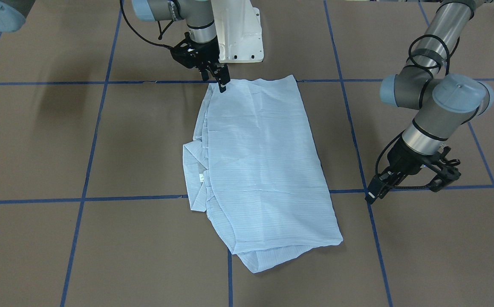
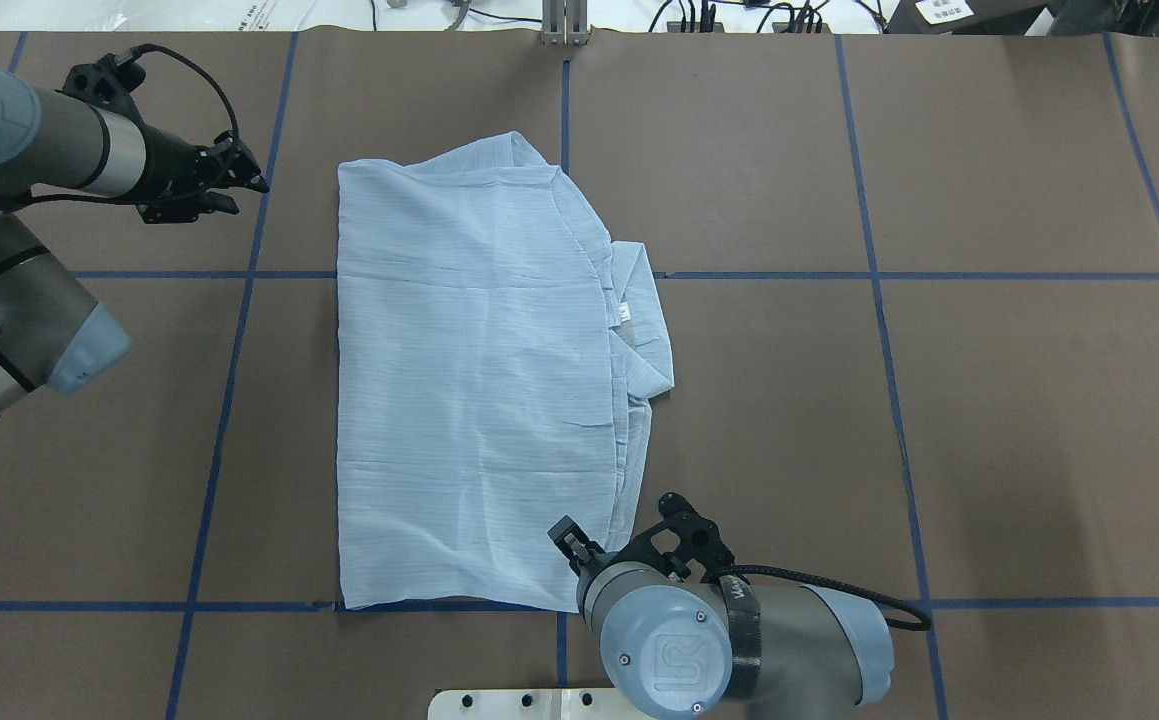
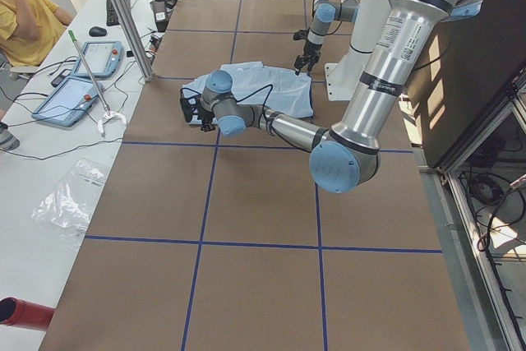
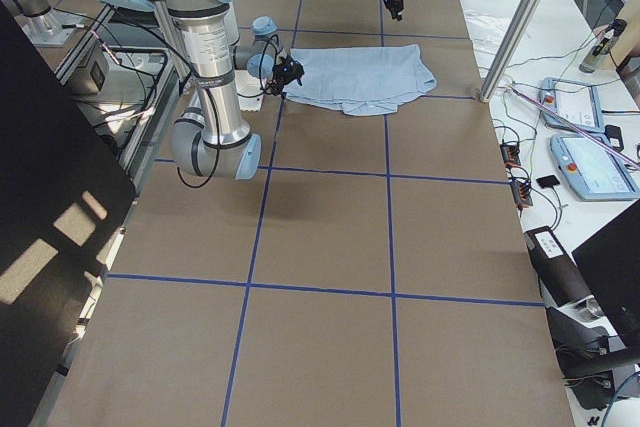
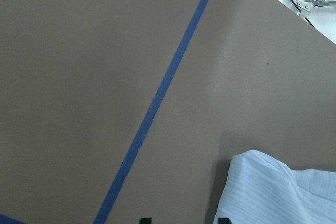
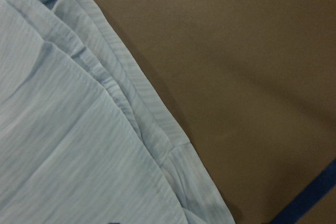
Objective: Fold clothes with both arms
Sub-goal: 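Lower the right gripper onto the shirt's near corner and grasp it, then move the left gripper to the shirt's other near corner and grasp it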
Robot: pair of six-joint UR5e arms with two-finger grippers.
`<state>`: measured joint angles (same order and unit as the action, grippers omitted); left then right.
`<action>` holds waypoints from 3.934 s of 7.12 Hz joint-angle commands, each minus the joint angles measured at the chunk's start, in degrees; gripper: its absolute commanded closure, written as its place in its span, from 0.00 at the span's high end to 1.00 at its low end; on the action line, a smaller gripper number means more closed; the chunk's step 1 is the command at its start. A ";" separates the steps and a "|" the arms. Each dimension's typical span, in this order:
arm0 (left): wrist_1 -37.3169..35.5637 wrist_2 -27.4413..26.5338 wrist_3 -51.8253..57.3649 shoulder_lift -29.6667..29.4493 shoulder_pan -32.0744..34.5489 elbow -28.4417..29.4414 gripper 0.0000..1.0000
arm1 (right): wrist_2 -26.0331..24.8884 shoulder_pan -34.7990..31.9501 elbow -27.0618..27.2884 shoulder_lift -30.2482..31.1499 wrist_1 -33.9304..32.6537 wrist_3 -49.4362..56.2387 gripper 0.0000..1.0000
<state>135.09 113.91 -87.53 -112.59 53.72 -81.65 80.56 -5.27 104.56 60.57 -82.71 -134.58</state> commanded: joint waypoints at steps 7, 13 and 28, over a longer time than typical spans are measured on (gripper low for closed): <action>0.00 0.09 -0.01 0.00 0.07 -0.18 0.51 | 0.03 0.18 -0.32 -0.18 0.00 -0.24 0.45; -0.09 0.35 -0.36 0.53 0.25 -0.96 0.51 | 0.29 0.09 0.46 -0.36 0.18 -1.47 0.00; -19.15 -29.53 -64.87 18.63 -47.03 -35.07 0.57 | 2.40 -1.23 5.74 2.01 -0.70 -1.03 0.00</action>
<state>117.52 84.44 -152.05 -93.71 7.57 -116.65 82.97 -6.40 110.30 62.63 -83.39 -135.62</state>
